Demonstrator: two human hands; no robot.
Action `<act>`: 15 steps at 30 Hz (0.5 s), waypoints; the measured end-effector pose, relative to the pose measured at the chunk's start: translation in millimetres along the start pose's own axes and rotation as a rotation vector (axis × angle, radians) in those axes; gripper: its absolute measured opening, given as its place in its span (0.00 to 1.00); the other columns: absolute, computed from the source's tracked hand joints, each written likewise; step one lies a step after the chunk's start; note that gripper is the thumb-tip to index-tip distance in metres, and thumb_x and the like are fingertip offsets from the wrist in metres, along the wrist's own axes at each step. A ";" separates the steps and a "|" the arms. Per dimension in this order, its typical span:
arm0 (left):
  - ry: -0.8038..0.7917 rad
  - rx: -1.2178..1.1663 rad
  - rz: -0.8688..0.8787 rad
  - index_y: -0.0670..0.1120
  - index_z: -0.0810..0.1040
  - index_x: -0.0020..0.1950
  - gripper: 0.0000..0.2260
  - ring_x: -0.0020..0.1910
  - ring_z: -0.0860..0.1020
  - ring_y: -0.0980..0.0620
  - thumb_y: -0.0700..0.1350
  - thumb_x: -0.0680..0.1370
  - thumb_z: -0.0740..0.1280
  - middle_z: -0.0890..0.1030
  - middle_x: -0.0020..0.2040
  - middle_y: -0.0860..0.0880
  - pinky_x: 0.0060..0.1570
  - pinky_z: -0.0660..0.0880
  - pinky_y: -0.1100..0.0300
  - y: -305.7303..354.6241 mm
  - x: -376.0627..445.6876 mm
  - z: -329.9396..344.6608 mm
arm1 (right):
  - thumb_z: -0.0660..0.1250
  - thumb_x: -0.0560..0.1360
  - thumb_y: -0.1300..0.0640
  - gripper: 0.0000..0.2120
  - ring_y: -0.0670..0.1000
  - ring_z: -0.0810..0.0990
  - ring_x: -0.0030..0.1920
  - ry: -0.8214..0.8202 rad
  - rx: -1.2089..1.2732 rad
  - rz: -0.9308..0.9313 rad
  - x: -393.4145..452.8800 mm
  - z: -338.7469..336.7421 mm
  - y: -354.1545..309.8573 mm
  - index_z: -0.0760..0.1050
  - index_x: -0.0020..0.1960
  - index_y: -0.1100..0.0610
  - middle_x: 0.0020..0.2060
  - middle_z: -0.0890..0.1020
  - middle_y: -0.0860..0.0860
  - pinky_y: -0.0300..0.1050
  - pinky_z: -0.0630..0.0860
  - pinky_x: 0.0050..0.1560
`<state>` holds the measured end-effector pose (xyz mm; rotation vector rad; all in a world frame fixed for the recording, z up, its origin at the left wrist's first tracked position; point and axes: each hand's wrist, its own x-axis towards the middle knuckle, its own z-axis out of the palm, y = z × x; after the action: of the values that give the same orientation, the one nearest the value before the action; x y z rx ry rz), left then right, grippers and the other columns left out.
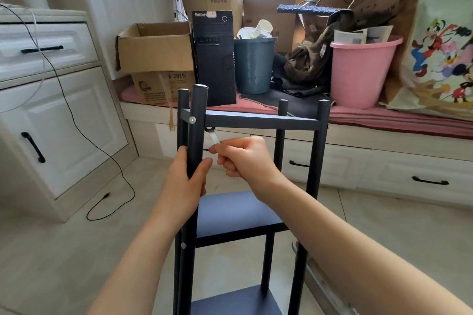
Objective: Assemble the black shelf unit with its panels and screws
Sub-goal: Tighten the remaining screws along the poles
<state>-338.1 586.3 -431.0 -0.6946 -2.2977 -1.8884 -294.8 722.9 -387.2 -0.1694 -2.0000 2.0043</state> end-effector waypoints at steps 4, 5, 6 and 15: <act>-0.008 -0.012 -0.004 0.53 0.71 0.49 0.04 0.26 0.71 0.55 0.47 0.82 0.65 0.73 0.31 0.48 0.25 0.70 0.66 -0.5 -0.6 -1.6 | 0.68 0.76 0.63 0.07 0.43 0.69 0.25 0.010 -0.035 -0.009 0.8 3.3 2.1 0.85 0.45 0.60 0.27 0.75 0.48 0.35 0.68 0.28; -0.008 -0.015 -0.006 0.53 0.71 0.50 0.04 0.26 0.71 0.55 0.47 0.82 0.65 0.72 0.31 0.47 0.25 0.70 0.66 -0.4 -0.6 -1.7 | 0.68 0.76 0.62 0.07 0.43 0.69 0.25 0.014 -0.041 -0.021 0.3 3.7 3.1 0.85 0.45 0.59 0.27 0.75 0.48 0.35 0.68 0.29; -0.009 -0.016 -0.008 0.53 0.71 0.50 0.04 0.26 0.71 0.55 0.47 0.82 0.65 0.72 0.31 0.46 0.25 0.70 0.66 -0.2 -0.6 -1.8 | 0.69 0.77 0.61 0.06 0.43 0.70 0.26 0.020 -0.044 -0.035 -0.4 3.9 4.1 0.85 0.45 0.59 0.27 0.75 0.48 0.36 0.69 0.30; -0.024 -0.012 -0.022 0.53 0.70 0.49 0.04 0.27 0.71 0.55 0.47 0.83 0.64 0.72 0.32 0.47 0.26 0.71 0.66 4.2 -4.3 -1.1 | 0.70 0.77 0.60 0.06 0.41 0.73 0.29 0.119 -0.198 -0.219 -2.6 3.6 14.6 0.86 0.49 0.60 0.31 0.79 0.50 0.35 0.71 0.36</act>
<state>-332.9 584.7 -428.4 -0.7004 -2.3199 -1.9159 -295.2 719.0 -401.9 -0.1054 -2.0418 1.6259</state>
